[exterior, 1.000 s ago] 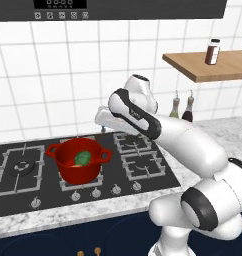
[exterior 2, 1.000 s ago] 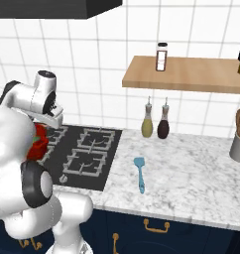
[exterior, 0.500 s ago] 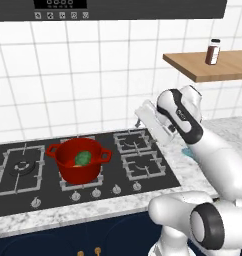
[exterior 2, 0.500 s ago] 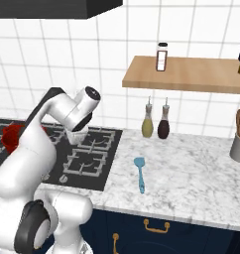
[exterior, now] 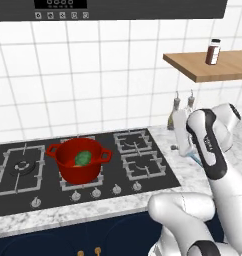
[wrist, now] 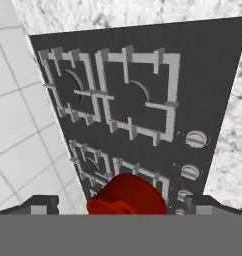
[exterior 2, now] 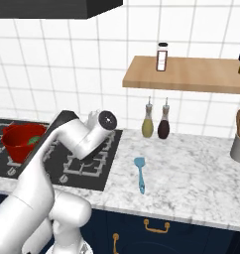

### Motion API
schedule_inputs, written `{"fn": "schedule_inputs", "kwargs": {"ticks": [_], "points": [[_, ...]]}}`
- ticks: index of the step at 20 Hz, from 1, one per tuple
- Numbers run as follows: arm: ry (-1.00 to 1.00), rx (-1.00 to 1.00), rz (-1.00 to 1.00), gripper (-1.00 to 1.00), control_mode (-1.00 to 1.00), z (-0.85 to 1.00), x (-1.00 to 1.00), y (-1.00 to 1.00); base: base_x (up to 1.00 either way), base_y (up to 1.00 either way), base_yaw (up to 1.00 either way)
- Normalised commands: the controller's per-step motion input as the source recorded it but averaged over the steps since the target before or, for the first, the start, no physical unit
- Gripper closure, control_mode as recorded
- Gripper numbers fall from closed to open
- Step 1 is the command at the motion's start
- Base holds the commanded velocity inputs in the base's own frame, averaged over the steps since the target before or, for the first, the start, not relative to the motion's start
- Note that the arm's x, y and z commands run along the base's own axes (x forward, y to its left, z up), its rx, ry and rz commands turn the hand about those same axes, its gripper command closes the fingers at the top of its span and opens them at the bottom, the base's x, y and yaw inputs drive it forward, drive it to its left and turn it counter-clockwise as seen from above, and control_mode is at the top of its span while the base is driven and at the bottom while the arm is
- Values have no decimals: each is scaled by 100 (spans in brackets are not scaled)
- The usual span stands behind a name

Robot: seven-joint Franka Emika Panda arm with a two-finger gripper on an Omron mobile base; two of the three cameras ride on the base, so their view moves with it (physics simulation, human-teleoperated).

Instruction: Put the squash and broccoli in the pot. Retrieve the spatula and lightly stir the vegetables in the pot.

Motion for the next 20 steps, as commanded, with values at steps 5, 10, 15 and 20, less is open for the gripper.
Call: {"fn": "schedule_inputs", "kwargs": {"ticks": [5, 10, 15, 20], "points": [[30, 12, -62, -100, -100, -8, 0, -100, 0, 0, 0], [27, 13, -59, -100, -100, -20, 0, -98, 0, 0, 0], [25, 15, -54, -100, -100, -25, -5, -82, 0, 0, 0], [3, 11, -41, -100, -100, -40, -40, -45, 0, 0, 0]]}}
